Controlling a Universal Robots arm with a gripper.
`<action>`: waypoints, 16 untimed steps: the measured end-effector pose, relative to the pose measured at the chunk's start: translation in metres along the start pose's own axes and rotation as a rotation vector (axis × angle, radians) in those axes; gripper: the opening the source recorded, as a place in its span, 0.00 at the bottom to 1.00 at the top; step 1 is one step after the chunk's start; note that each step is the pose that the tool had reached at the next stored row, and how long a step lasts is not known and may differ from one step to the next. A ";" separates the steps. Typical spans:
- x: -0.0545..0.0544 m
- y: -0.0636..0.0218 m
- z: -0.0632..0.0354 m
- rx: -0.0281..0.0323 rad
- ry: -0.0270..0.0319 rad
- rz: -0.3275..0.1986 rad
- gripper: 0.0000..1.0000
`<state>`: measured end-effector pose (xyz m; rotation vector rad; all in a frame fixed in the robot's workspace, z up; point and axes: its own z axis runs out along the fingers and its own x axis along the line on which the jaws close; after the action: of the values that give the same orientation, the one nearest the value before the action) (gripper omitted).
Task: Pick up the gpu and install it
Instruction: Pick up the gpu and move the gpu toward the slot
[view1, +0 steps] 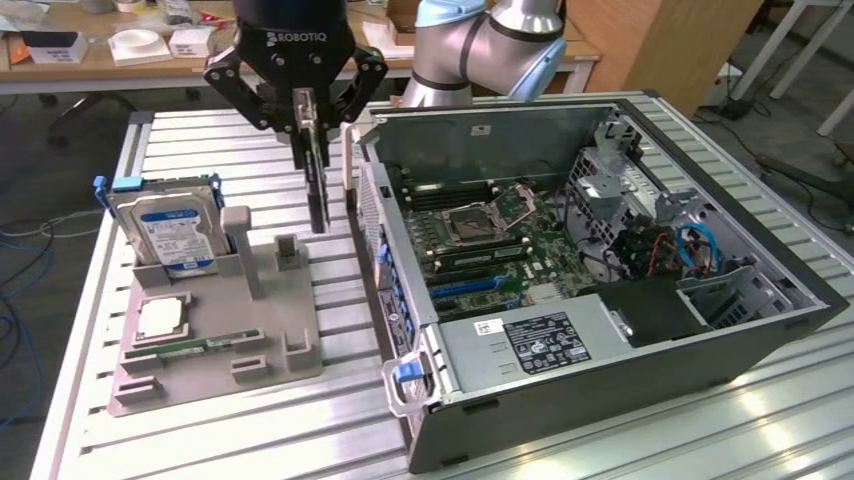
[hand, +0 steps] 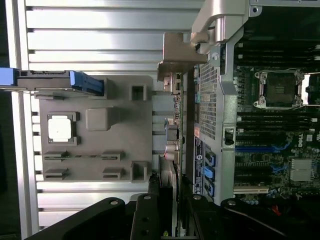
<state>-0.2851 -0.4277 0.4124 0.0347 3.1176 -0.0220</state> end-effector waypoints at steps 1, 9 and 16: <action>-0.001 0.0000 0.0000 0.0000 -0.0001 0.000 0.26; -0.014 0.0003 -0.0002 -0.0001 -0.0001 0.000 0.26; -0.027 0.0006 -0.0002 0.0000 0.0000 0.000 0.26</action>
<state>-0.2583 -0.4277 0.4132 0.0347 3.1175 -0.0220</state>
